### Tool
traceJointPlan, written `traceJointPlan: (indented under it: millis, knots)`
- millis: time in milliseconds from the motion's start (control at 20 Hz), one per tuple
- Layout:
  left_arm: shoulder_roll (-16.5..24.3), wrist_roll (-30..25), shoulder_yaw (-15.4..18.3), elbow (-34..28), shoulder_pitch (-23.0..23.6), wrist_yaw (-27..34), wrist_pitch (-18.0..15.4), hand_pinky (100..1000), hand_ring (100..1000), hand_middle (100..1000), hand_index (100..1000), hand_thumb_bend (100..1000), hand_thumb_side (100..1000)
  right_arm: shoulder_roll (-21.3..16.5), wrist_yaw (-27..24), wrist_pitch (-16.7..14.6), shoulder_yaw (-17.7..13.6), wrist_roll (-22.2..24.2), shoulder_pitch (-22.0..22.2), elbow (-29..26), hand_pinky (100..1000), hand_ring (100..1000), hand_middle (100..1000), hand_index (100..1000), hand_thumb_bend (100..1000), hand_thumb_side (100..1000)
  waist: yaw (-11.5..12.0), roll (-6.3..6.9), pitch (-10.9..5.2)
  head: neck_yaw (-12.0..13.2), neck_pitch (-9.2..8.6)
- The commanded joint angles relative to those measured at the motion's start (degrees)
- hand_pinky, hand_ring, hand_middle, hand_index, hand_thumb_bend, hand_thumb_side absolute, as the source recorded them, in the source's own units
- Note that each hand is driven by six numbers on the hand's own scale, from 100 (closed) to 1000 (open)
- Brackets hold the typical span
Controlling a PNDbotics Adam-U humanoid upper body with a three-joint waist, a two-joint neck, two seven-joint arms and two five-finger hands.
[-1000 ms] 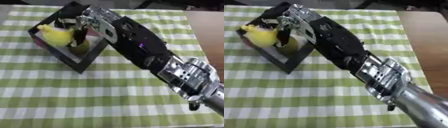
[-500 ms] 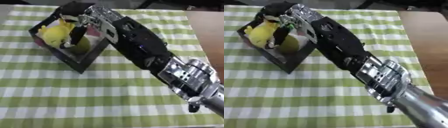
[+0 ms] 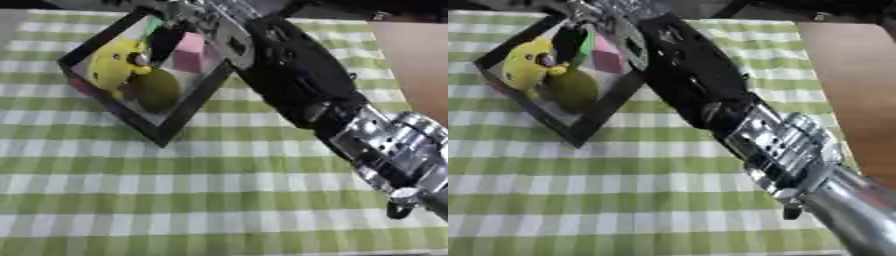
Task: Pick up objects on the table and place them in the box.
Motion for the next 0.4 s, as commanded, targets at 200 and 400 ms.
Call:
traceJointPlan:
  millis: [200, 400]
  knots:
    - [1.54, 0.53, 0.99, -0.43, 0.37, -0.03, 0.03, 885, 657, 744, 834, 412, 446, -8.03, -5.63, 4.72, -4.52, -3.23, 2.74, -9.87, 837, 837, 814, 935, 100, 297, -1.41, 1.70, -1.56, 1.91, -0.17]
    - [1.45, 0.57, 1.00, -0.27, 0.72, 0.12, 0.06, 886, 656, 744, 834, 409, 448, -11.04, -9.07, 7.98, -7.10, -6.10, 6.57, -15.46, 821, 813, 785, 919, 100, 378, -2.56, 2.30, -1.64, 3.26, -0.17]
